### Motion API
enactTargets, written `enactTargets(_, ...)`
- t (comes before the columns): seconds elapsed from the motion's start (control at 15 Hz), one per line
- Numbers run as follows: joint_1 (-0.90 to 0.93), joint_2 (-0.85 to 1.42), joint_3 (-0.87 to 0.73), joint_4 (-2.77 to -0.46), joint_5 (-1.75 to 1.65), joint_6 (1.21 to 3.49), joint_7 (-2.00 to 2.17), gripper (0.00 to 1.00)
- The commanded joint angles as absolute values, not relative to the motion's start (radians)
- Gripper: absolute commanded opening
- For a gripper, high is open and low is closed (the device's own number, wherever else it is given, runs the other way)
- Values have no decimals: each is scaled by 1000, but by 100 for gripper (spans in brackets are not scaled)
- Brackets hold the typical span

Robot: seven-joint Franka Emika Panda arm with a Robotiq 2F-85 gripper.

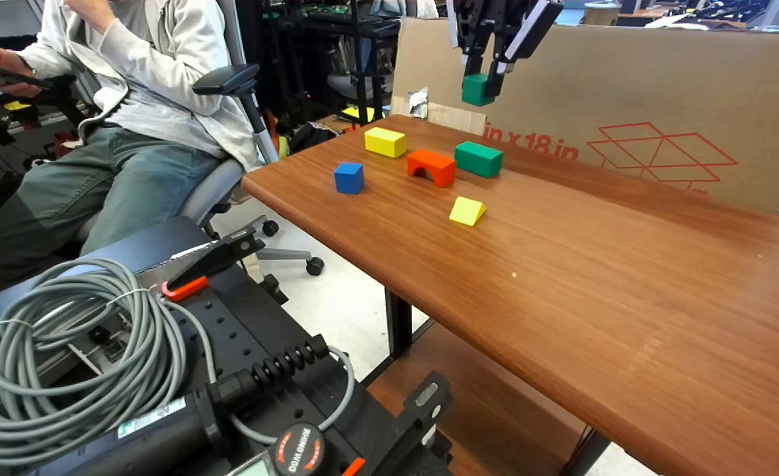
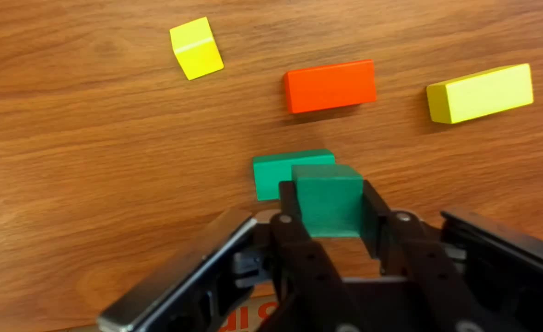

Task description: Put the green square block on the green rectangular block, then put the blue block on the green block

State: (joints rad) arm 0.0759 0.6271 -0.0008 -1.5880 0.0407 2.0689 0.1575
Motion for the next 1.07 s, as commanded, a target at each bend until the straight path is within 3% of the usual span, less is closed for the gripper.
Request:
enactTargets(0.0,95,670,-8,-1546,-21,2092,142,8)
enactTargets(1.0,102,730,8,-1554,-84,2151,118,8)
